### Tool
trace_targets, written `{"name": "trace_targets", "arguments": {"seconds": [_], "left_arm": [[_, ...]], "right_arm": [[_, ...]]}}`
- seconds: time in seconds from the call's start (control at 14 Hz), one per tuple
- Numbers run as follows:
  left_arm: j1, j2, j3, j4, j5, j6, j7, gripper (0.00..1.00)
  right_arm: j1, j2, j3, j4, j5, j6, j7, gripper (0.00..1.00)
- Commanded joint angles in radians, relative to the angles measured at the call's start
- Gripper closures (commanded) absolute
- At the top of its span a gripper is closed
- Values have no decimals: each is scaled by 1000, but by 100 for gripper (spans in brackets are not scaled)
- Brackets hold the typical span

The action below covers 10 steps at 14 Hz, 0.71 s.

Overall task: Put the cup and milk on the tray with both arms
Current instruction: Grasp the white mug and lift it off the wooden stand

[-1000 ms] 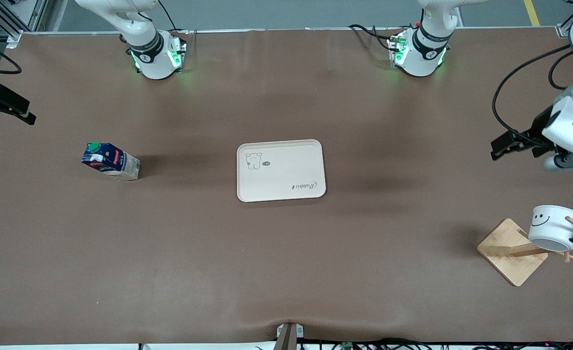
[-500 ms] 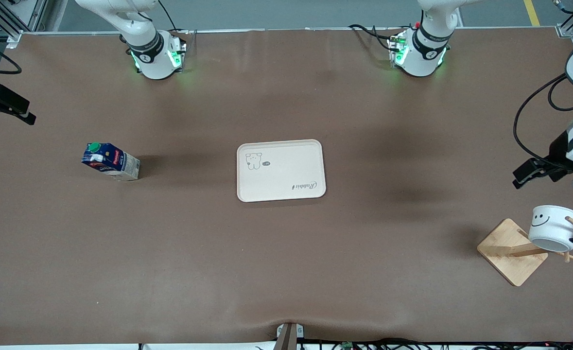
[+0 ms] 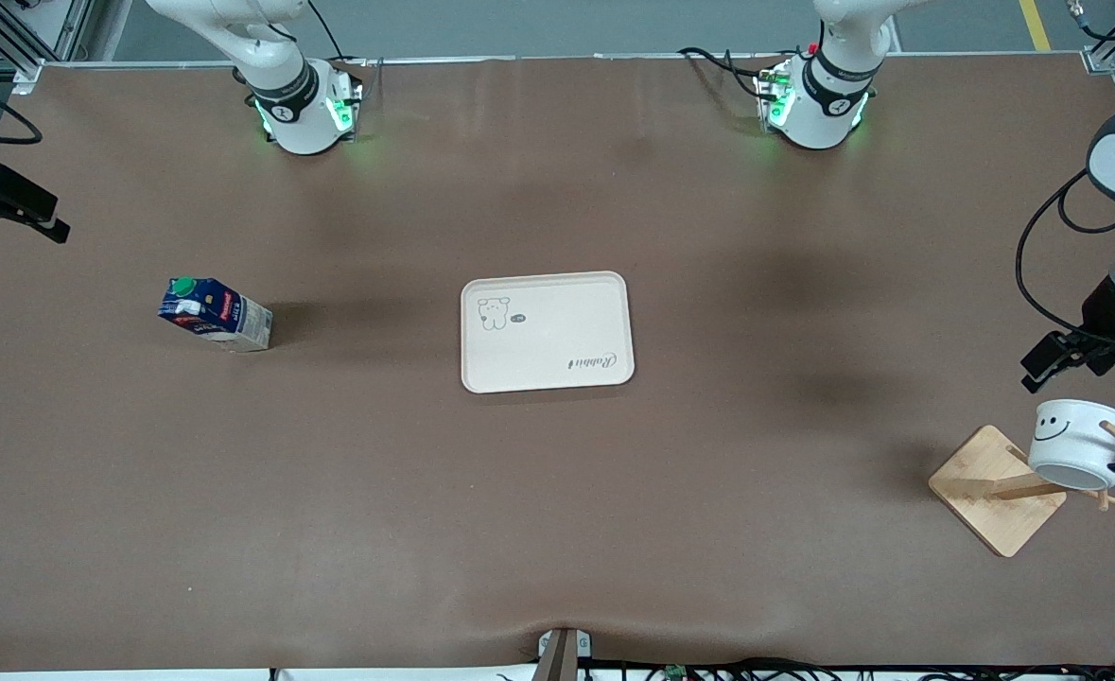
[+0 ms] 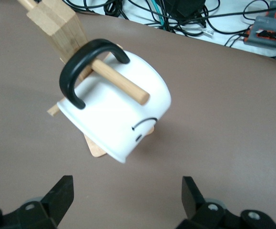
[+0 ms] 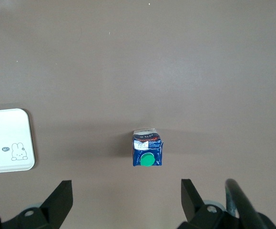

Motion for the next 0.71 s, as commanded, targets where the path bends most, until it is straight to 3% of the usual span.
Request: {"name": "trace_targets", "arguments": {"seconds": [0.0,0.43,0.5,0.64], "left_arm": [[26,45,-7,1,15,79,41,0],[45,121,-12,42,6,128,72,0],[42,134,-12,56,6,130,80,4],[34,139,-12,70,6,128,83,24]], "right_arm": [[-8,8,6,20,-10,-13,6,0],[-8,9,6,20,-10,-13,7,0],[-8,9,6,20,-10,-13,7,0],[-8,9,6,20,-10,-13,7,0]]}}
